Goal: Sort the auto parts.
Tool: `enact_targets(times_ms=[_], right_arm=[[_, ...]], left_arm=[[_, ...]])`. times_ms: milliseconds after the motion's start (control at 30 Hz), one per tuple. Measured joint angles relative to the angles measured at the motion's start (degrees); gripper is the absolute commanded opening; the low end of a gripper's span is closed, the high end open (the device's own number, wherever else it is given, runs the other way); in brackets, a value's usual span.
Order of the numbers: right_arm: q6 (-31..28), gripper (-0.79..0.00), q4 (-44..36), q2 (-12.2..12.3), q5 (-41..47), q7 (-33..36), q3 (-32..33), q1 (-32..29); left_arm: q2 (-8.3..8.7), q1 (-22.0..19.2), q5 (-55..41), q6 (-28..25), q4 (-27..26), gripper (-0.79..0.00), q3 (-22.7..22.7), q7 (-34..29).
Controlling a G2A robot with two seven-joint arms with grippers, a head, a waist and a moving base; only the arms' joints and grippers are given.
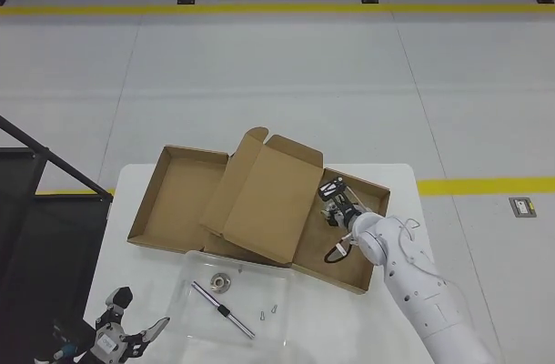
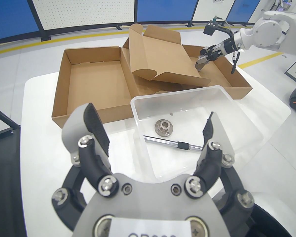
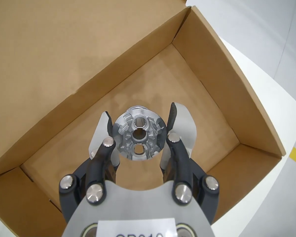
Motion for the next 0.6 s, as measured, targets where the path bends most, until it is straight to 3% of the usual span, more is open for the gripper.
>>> enact_targets(times_ms=[167,300,467,600], right_arm=[[1.0,0.000,0.6,-0.2,0.2,-2.7,0.0,0.2],[0.7,0.000,-4.3,0.4,-1.0,-4.3,1.1,-1.9],[-2.8,0.000,-18.4,1.8,-3.9,-5.9,3.0,-8.8],[-9.2,0.000,-32.5,3.1,-8.1,-6.7,3.3,-16.2]], left_arm=[[0.00,0.0,0.0,0.0,0.0,0.000,0.0,0.0],[0.00,0.0,0.0,0.0,0.0,0.000,0.0,0.0],[0.00,0.0,0.0,0.0,0.0,0.000,0.0,0.0],[0.00,0.0,0.0,0.0,0.0,0.000,0.0,0.0]])
